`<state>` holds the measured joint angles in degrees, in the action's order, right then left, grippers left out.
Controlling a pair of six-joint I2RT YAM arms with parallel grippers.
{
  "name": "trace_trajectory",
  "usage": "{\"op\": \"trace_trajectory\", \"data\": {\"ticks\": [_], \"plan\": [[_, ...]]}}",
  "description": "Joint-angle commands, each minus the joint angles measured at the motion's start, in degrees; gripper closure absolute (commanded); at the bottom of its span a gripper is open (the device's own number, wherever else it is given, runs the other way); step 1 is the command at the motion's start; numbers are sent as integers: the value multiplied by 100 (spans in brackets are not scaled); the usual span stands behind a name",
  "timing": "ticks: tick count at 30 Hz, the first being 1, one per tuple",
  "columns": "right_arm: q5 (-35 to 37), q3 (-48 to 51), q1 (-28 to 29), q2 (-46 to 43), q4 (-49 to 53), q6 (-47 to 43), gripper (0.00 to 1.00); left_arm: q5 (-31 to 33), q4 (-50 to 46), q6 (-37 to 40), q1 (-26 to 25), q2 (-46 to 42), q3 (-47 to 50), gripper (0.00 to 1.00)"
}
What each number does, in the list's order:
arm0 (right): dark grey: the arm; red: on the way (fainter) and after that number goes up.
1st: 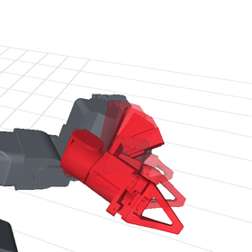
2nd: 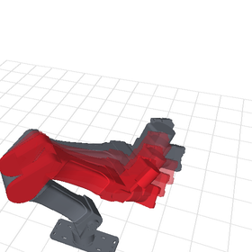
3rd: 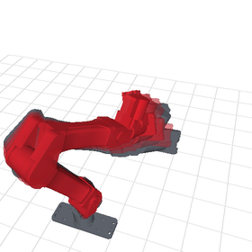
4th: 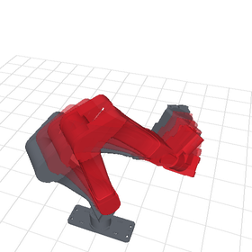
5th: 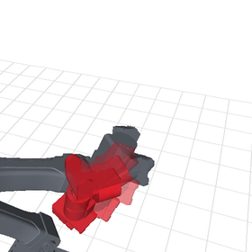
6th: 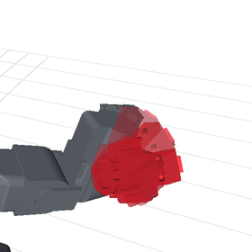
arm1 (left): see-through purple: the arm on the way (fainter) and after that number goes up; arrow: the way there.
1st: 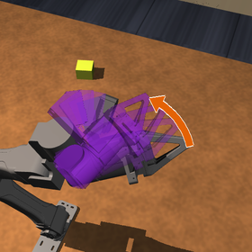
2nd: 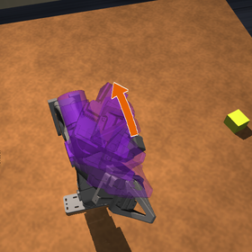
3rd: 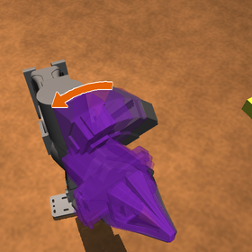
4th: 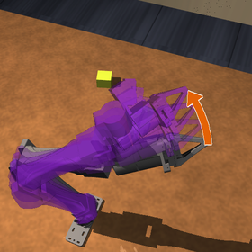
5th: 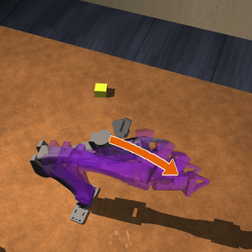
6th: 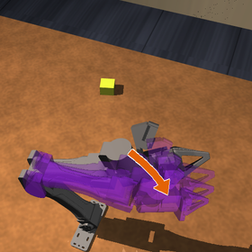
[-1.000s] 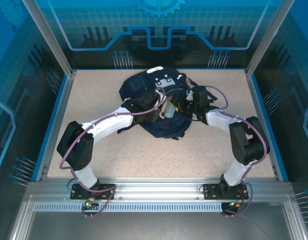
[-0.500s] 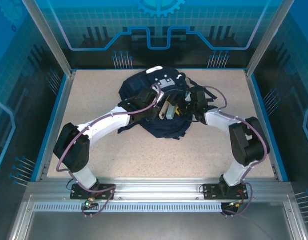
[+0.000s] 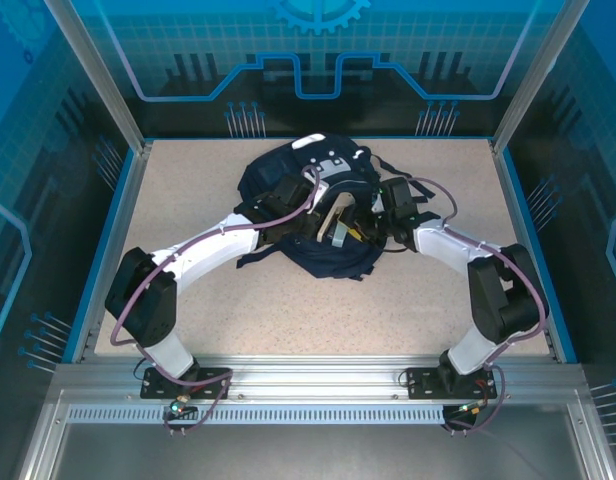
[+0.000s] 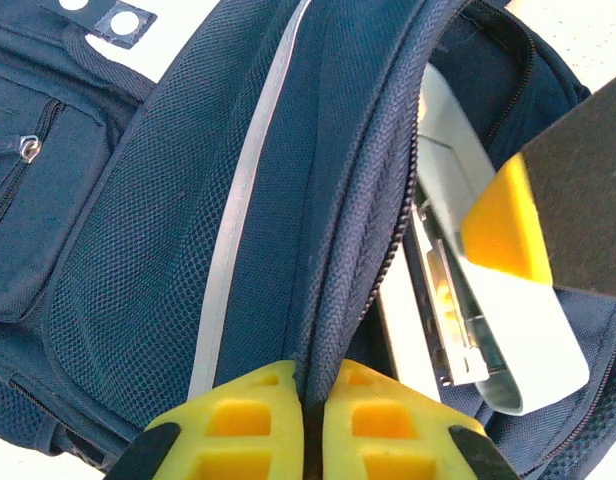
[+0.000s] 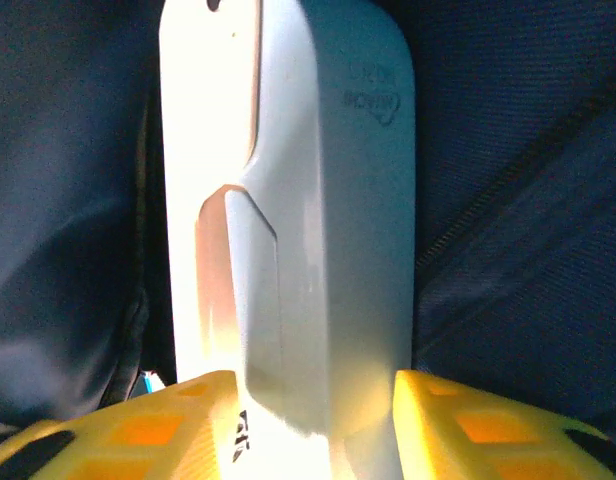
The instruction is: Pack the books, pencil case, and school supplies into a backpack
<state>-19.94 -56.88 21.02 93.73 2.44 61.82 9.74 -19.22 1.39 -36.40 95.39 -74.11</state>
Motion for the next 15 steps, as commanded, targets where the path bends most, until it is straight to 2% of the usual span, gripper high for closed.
{"op": "trace_trajectory", "data": {"ticks": [1, 8, 15], "plan": [[-308, -13, 118, 214, -717, 194, 60, -429, 211, -239, -28, -428, -8, 96], [-333, -268, 274, 766, -2018, 863, 67, -603, 217, -408, -41, -434, 141, 97], [-95, -824, 386, 1416, -2510, 1067, 71, -837, 339, -718, -44, -442, 238, 97]]}}
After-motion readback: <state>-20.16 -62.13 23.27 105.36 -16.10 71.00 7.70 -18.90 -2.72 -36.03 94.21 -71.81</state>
